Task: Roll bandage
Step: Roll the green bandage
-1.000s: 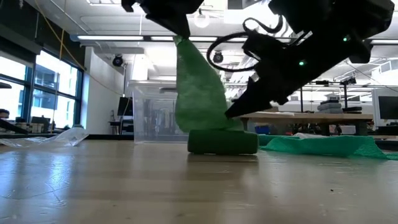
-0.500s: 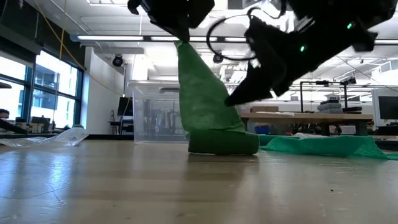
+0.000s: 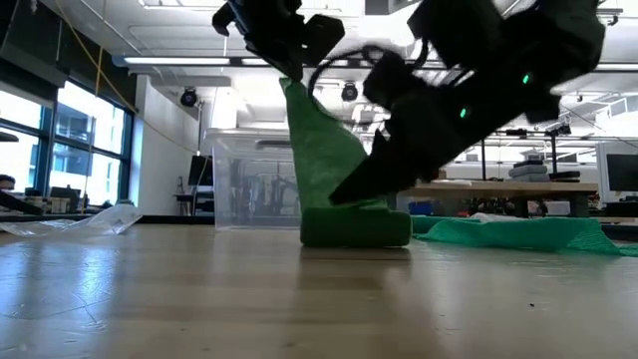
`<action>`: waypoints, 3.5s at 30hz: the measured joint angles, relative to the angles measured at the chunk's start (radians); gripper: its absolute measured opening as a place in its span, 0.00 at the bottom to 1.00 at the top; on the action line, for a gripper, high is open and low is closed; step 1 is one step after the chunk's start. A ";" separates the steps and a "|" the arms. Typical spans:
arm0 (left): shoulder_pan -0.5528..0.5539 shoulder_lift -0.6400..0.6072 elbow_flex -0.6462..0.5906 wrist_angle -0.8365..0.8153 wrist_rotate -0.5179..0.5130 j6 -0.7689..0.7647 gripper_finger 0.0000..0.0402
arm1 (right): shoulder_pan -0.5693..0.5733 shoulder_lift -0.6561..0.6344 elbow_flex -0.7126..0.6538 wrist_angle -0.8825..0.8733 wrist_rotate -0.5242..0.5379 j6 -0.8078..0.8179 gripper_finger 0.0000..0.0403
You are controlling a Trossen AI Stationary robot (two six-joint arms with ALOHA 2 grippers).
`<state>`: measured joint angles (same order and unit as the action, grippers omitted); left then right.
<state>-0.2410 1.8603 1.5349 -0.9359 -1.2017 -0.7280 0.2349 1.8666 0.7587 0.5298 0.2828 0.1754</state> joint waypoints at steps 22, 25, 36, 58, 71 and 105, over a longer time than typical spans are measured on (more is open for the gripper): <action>0.070 0.000 0.000 -0.082 0.030 -0.027 0.00 | 0.062 -0.022 -0.002 -0.137 -0.178 0.039 0.00; 0.046 0.000 0.000 -0.071 0.050 -0.030 0.00 | 0.070 -0.075 -0.002 -0.148 -0.182 0.020 0.00; -0.142 0.000 0.100 0.019 0.077 -0.022 0.00 | 0.109 -0.298 -0.001 -0.280 -0.086 0.002 0.00; -0.242 0.000 0.219 0.535 0.064 0.444 0.00 | 0.233 -0.374 -0.001 -0.277 -0.201 -0.019 0.00; -0.292 -0.001 0.293 0.591 0.006 0.608 0.00 | 0.257 -0.374 -0.001 -0.473 -0.146 0.111 0.32; -0.335 -0.001 0.293 0.547 0.093 0.565 0.00 | 0.242 -0.388 -0.181 -0.316 0.080 0.179 0.46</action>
<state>-0.5757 1.8595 1.8278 -0.3889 -1.1084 -0.1635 0.4774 1.4784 0.5781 0.2142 0.3623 0.3540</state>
